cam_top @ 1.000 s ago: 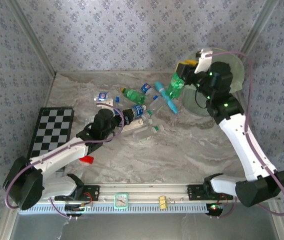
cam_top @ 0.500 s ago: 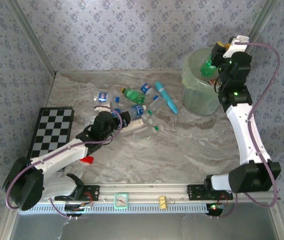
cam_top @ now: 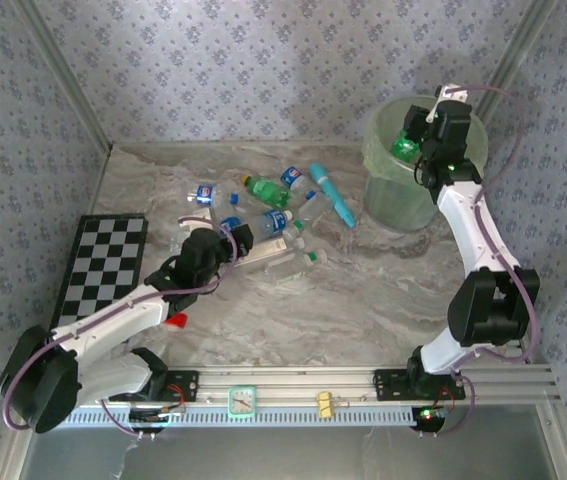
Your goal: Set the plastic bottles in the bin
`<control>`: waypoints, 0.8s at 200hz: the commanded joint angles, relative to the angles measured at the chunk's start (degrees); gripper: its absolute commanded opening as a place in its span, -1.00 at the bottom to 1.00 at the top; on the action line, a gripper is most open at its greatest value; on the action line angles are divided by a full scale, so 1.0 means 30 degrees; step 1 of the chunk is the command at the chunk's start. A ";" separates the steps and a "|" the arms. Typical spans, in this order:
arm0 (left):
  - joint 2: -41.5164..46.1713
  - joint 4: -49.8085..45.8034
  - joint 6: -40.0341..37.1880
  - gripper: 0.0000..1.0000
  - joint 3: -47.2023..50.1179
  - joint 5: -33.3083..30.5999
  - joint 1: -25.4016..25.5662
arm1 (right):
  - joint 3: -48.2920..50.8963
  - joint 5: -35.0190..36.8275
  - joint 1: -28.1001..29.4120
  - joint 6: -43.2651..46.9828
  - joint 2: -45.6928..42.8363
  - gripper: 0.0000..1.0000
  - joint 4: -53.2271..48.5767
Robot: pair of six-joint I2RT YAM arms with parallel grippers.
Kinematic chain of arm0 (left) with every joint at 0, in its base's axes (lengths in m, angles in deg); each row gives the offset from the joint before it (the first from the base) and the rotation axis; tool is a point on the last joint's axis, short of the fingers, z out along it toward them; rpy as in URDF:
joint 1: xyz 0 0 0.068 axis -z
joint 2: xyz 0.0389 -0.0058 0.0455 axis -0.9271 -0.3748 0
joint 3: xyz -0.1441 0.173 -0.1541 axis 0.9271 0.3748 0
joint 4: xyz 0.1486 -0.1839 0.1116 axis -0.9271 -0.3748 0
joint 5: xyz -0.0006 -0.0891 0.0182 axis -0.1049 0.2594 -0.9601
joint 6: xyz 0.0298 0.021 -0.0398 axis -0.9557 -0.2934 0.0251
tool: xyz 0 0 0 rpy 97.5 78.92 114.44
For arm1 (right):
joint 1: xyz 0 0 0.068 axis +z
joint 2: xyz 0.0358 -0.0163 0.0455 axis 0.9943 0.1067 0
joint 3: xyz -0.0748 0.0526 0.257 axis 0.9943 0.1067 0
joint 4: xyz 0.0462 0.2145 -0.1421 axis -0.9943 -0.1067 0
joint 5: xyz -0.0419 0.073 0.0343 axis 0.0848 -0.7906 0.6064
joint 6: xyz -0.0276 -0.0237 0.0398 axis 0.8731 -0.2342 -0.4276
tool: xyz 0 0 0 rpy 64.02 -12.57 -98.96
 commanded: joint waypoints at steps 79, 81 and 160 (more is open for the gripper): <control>0.0531 0.0001 0.0263 1.00 0.0428 -0.0697 -0.0374 | -0.0879 0.1458 -0.0603 -0.1158 -0.1264 0.70 -0.2096; 0.0504 0.0002 0.0263 1.00 0.0420 -0.0701 -0.0391 | -0.0823 0.1463 -0.0608 -0.1153 -0.1378 0.71 -0.2070; 0.0697 -0.0345 0.0373 1.00 0.0369 -0.0556 -0.1452 | 0.1637 0.0179 0.2766 0.1451 -0.5184 0.87 -0.3327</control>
